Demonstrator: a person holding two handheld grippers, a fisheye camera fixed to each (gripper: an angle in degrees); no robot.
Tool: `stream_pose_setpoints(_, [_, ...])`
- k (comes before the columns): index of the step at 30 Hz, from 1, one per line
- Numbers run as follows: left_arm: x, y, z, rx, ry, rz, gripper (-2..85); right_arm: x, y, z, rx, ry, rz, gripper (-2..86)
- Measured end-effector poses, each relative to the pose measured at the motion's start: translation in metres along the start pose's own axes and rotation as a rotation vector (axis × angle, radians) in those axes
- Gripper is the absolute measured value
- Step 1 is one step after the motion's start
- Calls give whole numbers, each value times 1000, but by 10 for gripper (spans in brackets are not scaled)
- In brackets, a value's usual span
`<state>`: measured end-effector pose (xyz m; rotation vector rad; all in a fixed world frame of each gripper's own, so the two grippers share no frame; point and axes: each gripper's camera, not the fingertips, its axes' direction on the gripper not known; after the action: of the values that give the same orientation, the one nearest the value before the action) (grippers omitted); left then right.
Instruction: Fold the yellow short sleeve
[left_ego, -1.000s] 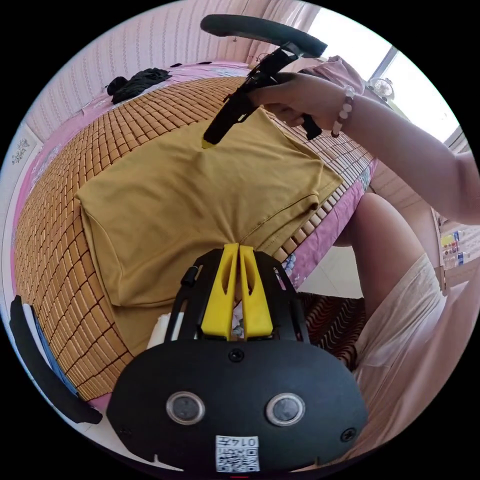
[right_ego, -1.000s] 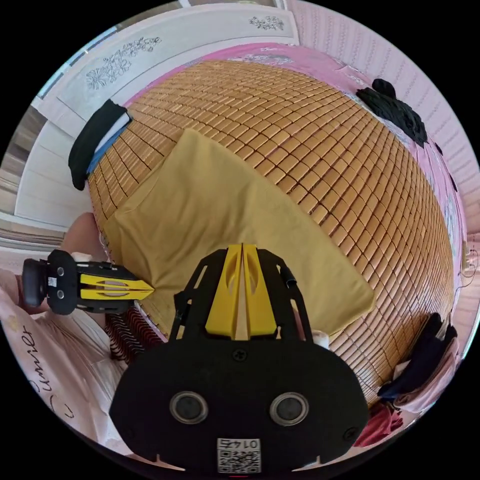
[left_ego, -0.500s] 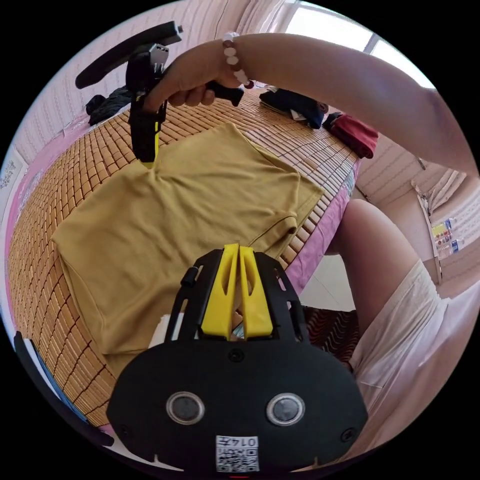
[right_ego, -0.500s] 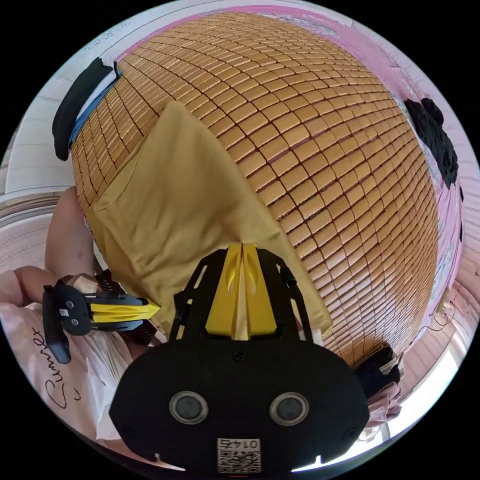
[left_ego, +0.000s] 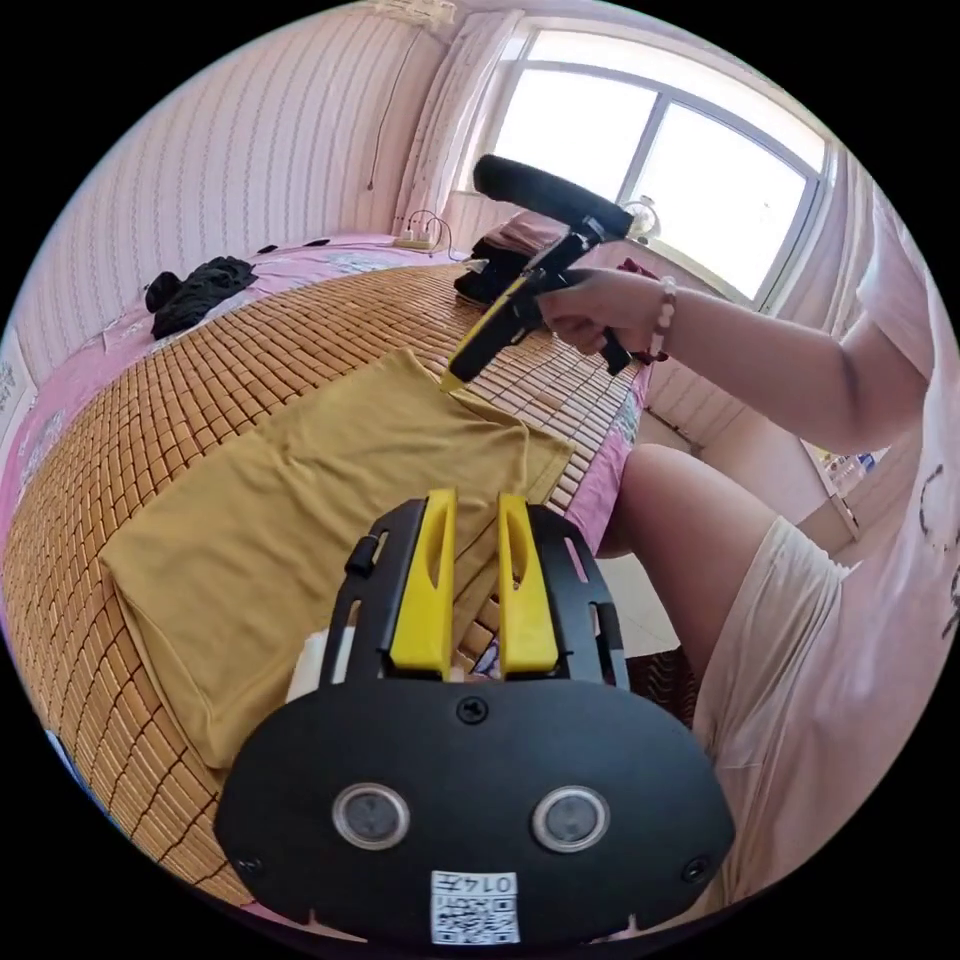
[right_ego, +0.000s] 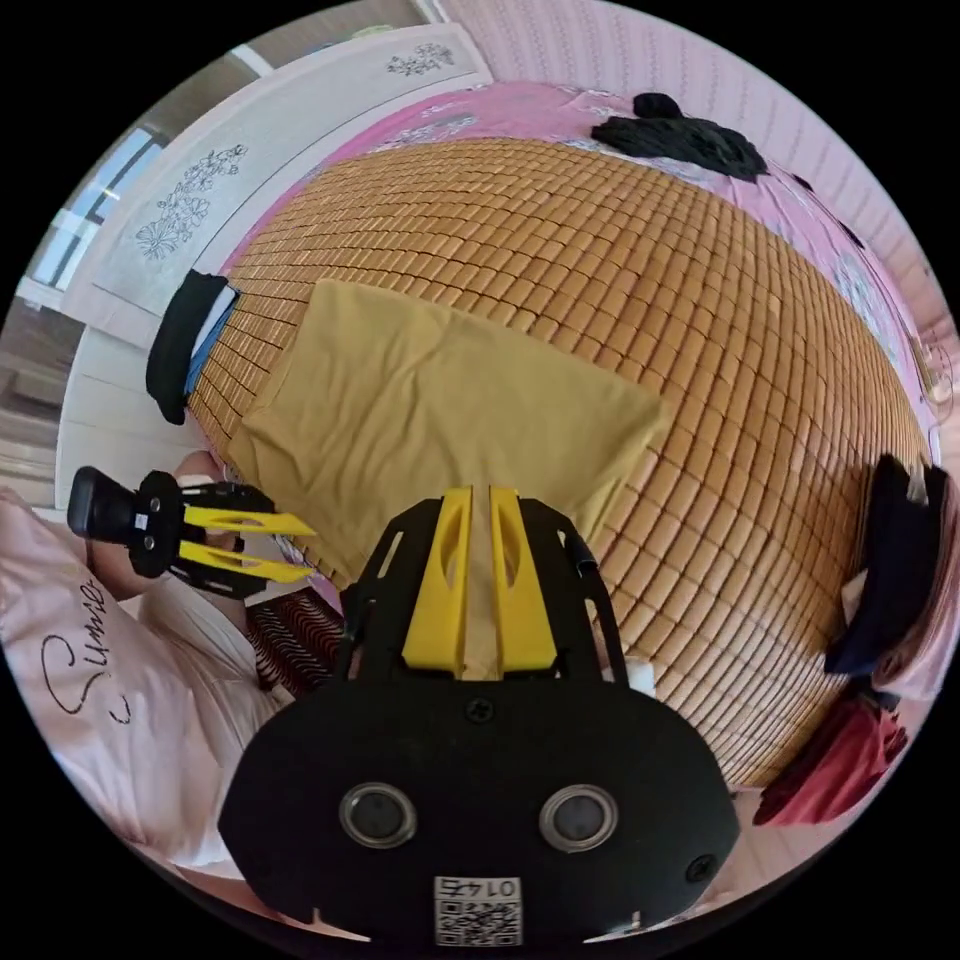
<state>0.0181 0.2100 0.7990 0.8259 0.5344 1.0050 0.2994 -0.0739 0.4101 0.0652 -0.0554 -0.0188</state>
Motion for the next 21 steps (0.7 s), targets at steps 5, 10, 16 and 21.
stream_pose_setpoints(5, [29, -27, 36, 32, 7, 138, 131, 56, 108, 13, 23, -106, 311, 93])
stream_pose_setpoints(10, [57, -47, 84, -69, 83, 230, 172, 87, 155, 24, 103, -190, 391, 57])
stream_pose_setpoints(16, [81, -63, 126, -184, 68, 264, 198, 119, 188, 21, 191, -322, 366, 1])
stream_pose_setpoints(21, [91, -67, 148, -238, 45, 261, 182, 141, 212, 9, 293, -439, 317, -3])
